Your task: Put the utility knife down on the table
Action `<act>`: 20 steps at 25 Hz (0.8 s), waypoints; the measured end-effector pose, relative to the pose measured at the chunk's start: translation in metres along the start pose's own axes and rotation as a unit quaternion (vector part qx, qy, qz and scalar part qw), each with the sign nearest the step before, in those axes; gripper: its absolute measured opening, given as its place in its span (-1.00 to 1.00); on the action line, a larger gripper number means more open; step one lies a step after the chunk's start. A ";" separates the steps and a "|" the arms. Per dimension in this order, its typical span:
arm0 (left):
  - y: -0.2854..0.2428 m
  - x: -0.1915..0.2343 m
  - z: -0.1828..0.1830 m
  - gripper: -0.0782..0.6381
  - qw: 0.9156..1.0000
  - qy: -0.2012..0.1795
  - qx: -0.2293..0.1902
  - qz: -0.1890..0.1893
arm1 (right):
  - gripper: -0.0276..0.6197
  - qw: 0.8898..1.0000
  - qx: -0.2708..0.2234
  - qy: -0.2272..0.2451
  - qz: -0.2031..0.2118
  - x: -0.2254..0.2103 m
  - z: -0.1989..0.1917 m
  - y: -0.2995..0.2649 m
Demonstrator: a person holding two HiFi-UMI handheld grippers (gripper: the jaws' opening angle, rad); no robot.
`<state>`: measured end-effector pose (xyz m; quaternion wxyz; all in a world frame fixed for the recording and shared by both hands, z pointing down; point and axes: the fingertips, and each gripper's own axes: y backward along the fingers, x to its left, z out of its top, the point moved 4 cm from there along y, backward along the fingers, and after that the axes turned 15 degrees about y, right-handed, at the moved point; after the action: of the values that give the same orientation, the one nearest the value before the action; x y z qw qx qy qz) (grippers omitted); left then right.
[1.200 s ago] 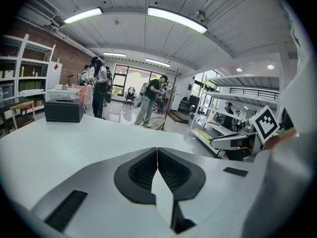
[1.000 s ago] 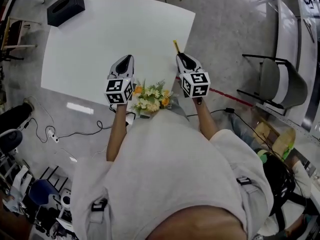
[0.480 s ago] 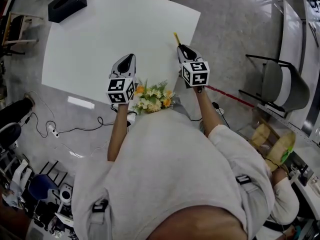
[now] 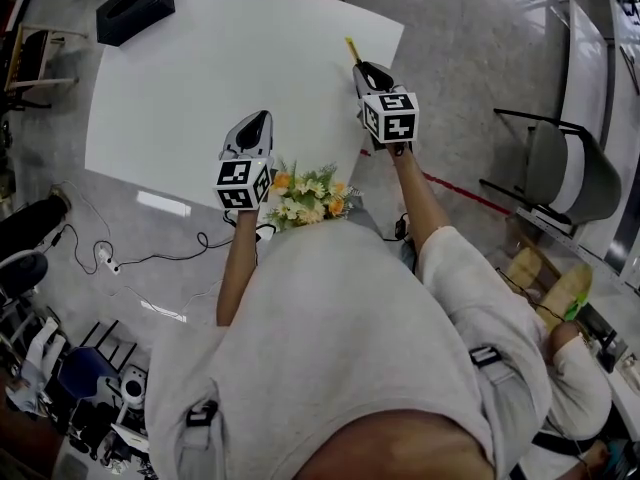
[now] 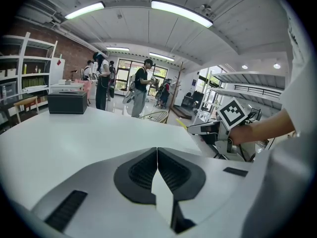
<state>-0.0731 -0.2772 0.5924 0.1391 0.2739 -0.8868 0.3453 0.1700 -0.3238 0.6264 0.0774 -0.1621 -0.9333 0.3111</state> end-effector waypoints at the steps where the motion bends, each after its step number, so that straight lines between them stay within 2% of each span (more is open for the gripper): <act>1: 0.000 0.001 0.000 -0.72 1.000 0.001 0.000 0.001 | -0.66 1.000 0.001 0.001 -0.001 -0.001 0.001 -0.002; 10: -0.001 0.003 -0.004 -0.72 1.000 0.005 0.005 0.004 | -0.66 0.999 0.042 0.004 0.004 -0.007 -0.008 -0.030; 17: 0.000 0.006 -0.004 -0.72 1.000 0.009 0.007 0.006 | -0.66 0.992 0.124 0.030 0.007 -0.006 -0.031 -0.052; 20: -0.001 0.007 -0.003 -0.72 1.000 0.009 0.006 0.007 | -0.66 0.989 0.144 0.037 0.009 -0.006 -0.034 -0.056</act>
<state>-0.0784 -0.2786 0.5983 0.1434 0.2654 -0.8854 0.3536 0.1694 -0.3489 0.6871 0.1317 -0.1686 -0.8737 0.4370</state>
